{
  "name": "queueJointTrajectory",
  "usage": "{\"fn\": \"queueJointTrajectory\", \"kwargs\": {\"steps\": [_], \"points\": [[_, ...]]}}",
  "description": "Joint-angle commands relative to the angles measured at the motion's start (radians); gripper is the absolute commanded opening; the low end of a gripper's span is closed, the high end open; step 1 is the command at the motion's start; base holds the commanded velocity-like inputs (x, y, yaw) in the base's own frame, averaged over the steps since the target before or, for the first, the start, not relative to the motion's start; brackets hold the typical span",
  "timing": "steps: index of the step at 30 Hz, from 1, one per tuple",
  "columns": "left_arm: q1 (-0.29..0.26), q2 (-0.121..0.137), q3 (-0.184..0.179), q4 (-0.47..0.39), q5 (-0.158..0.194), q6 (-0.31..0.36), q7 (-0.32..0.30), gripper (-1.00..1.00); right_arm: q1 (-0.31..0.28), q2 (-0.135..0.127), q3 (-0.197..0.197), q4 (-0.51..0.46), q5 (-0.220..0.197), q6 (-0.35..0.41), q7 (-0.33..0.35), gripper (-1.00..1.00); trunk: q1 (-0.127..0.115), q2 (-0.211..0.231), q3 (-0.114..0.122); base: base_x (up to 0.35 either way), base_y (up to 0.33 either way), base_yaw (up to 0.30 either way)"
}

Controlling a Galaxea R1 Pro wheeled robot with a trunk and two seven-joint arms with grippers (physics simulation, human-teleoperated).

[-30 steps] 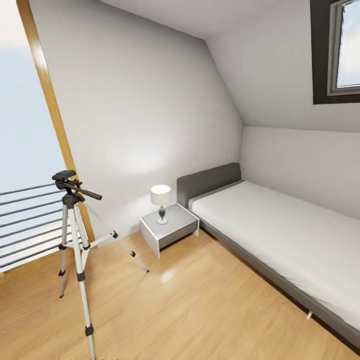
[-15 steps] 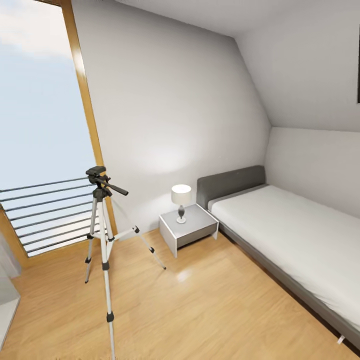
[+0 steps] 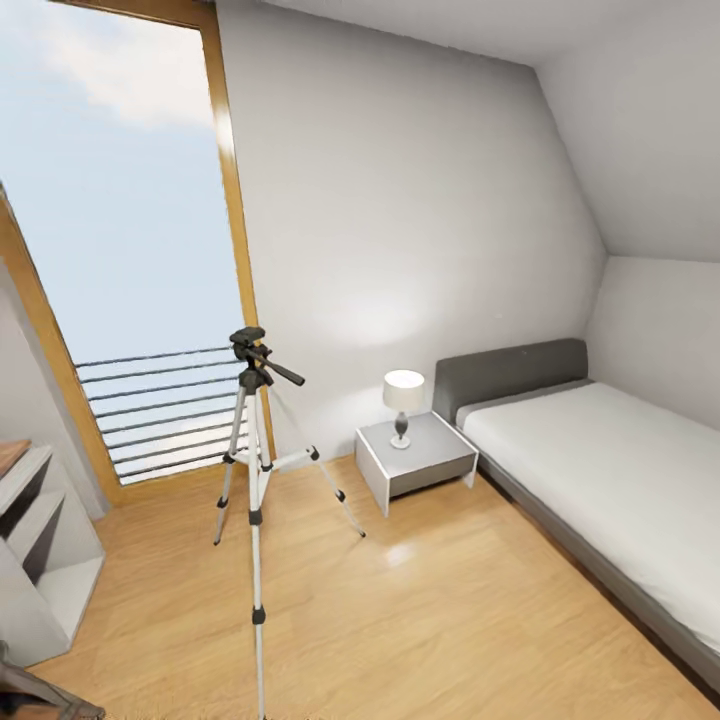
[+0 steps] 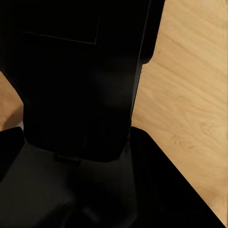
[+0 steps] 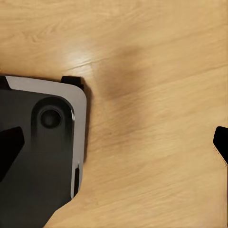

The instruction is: Attach the digital camera to the camera tripod in the bedroom.

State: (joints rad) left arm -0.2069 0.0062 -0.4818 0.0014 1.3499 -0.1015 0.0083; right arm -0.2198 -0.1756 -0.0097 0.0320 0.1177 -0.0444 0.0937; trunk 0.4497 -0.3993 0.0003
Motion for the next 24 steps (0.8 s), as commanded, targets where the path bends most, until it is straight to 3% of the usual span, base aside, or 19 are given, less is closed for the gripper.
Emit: {"fn": "queueJointTrajectory", "kwargs": {"steps": [1, 24], "points": [[0.000, 0.000, -0.008, 0.000, 0.005, -0.001, 0.002, -1.00, -0.001, 0.000, -0.002, 0.003, 0.010, -0.005, 0.001, 1.00, 0.000, -0.001, 0.000, 0.000, 0.000, 0.293], [0.000, -0.003, -0.011, 0.000, 0.005, -0.005, 0.002, -1.00, -0.001, 0.009, -0.001, 0.003, 0.010, -0.005, 0.001, 1.00, 0.000, -0.001, 0.000, 0.000, 0.000, 0.293]]}}
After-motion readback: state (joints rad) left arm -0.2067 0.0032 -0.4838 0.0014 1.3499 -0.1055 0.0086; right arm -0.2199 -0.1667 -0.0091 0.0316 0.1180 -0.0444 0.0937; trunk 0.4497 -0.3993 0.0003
